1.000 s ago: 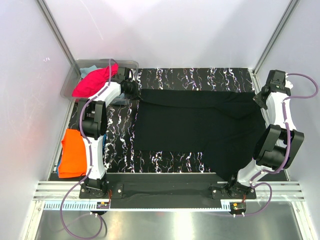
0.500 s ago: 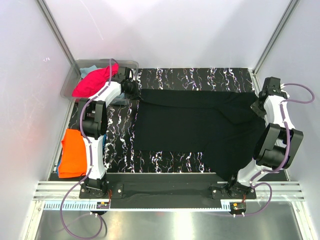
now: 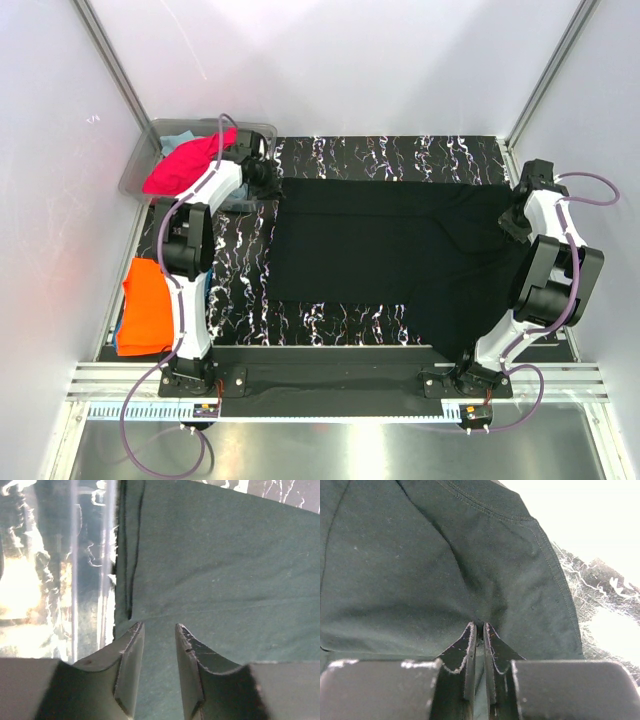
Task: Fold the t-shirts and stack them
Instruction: Fold the tshirt
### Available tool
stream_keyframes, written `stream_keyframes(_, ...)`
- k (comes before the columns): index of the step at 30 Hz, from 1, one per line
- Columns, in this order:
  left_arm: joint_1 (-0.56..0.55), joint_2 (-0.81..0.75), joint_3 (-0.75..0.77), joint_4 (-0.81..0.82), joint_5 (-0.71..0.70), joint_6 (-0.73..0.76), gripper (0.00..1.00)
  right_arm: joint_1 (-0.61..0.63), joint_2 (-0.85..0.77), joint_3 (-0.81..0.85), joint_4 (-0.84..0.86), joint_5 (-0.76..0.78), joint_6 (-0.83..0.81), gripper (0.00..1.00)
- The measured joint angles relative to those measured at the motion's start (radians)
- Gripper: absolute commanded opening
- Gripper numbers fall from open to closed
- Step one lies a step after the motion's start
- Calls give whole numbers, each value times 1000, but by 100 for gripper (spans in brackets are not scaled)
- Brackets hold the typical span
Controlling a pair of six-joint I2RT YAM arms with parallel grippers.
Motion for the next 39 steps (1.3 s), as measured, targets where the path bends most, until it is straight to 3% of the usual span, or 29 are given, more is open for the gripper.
stream_keyframes(2, 10, -13, 0, -19, -13, -1, 21, 0, 0, 0, 0, 3, -11, 15)
stream_keyframes(5, 21, -45, 0, -36, -19, -3, 21, 0, 4, -8, 1, 21, -34, 18)
stream_keyframes(12, -25, -124, 64, -52, -11, -7, 37, 0, 93, -11, -1, 68, -84, 38)
stream_keyframes(15, -77, -120, 137, -47, -4, -14, 35, 0, 118, 13, -20, 69, -93, 47)
stream_keyframes(20, -162, -25, 272, 40, 28, -71, 32, 0, 119, 128, -34, 69, -108, 61)
stream_keyframes(24, -203, 105, 294, 141, 42, -113, 33, 0, 119, 221, 23, 66, -140, 72)
stream_keyframes(30, -204, 228, 209, 276, 45, -193, 34, 0, 251, 430, 113, 40, -207, 73)
stream_keyframes(39, -136, 322, 200, 428, 88, -378, 34, 0, 578, 678, 154, -9, -234, 61)
